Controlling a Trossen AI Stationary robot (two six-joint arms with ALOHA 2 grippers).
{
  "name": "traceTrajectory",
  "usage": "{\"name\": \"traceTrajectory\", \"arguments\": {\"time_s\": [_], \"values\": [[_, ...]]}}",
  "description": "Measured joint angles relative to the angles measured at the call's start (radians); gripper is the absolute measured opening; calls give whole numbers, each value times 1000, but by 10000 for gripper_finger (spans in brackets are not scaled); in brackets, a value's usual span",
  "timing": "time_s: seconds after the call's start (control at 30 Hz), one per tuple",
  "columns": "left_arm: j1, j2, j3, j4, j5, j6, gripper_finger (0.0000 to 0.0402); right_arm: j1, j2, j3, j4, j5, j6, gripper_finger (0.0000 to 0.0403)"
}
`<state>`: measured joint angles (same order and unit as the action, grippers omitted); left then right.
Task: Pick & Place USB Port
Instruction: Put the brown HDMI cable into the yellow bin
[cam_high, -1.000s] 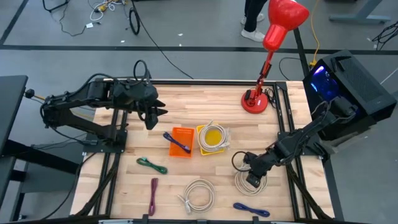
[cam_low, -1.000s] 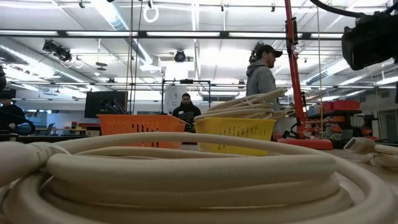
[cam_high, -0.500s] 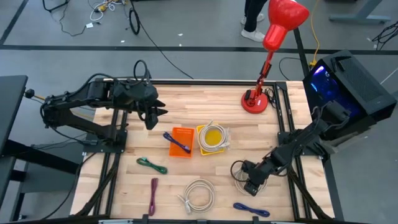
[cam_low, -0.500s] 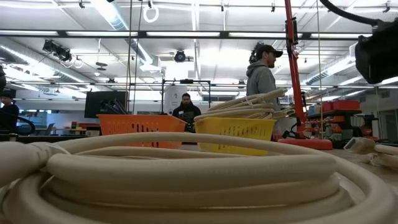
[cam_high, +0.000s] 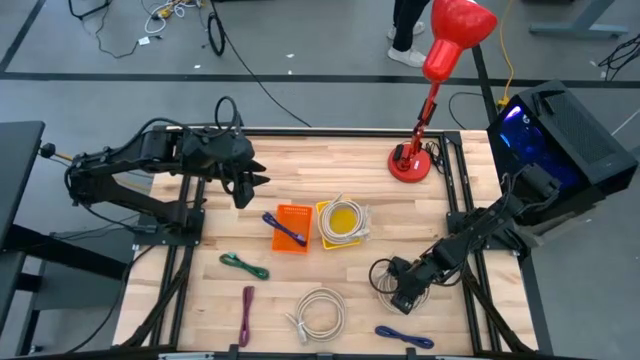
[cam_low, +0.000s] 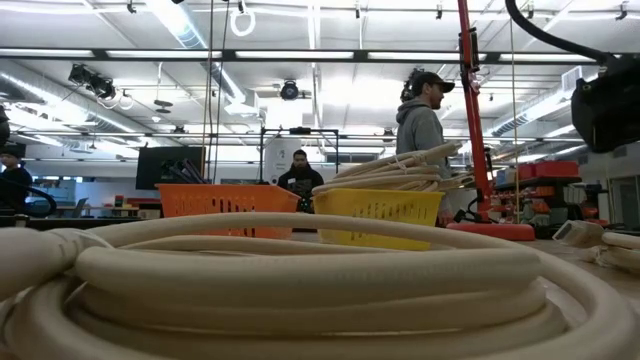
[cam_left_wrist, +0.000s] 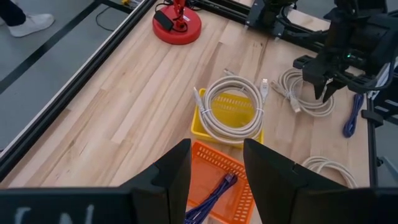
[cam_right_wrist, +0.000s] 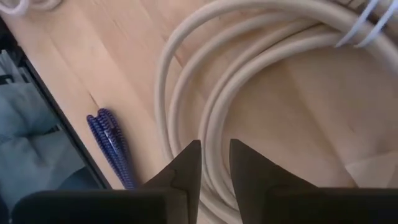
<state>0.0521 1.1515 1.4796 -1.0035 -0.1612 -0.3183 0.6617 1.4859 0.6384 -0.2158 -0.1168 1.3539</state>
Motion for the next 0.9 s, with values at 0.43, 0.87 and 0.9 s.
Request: {"name": "traceTrajectory", "arguments": {"time_s": [0.43, 0.87, 0.9], "values": [[0, 0, 0, 0, 1, 0, 151, -1, 115, 3, 102, -55, -4, 86], [0, 0, 0, 1, 1, 15, 151, -11, 131, 9, 30, -82, -31, 5], [0, 0, 0, 1, 1, 15, 151, -11, 129, 13, 23, -76, -30, 5]]}}
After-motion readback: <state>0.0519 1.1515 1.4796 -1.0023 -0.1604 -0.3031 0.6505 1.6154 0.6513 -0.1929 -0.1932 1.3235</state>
